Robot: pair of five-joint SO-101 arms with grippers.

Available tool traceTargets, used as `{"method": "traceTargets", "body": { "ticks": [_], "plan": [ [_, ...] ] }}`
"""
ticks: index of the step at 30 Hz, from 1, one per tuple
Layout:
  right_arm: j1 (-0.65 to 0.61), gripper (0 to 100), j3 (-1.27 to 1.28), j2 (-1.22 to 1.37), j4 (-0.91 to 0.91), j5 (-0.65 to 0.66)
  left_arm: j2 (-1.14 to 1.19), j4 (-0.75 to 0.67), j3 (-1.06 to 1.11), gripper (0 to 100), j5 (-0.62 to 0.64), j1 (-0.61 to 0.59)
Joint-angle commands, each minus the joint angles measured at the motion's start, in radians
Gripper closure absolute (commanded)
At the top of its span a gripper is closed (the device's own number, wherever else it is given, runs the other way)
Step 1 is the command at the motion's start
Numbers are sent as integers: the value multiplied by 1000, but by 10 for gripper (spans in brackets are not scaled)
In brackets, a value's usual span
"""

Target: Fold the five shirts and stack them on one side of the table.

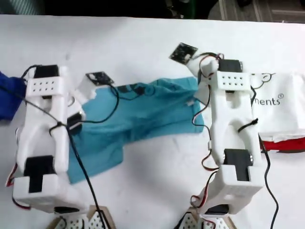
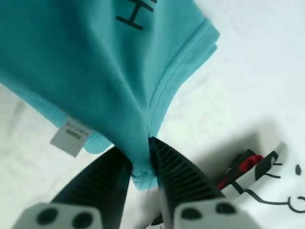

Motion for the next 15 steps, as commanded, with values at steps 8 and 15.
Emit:
{"method": "traceTargets", "body": {
  "ticks": [8,15],
  "plan": [
    [21,980,-69,-142,-2,15,-302,8,63,978,-8,-8],
    [13,980,-68,-99,117,149,-265,-6,295,976,-75,-15]
  ]
}}
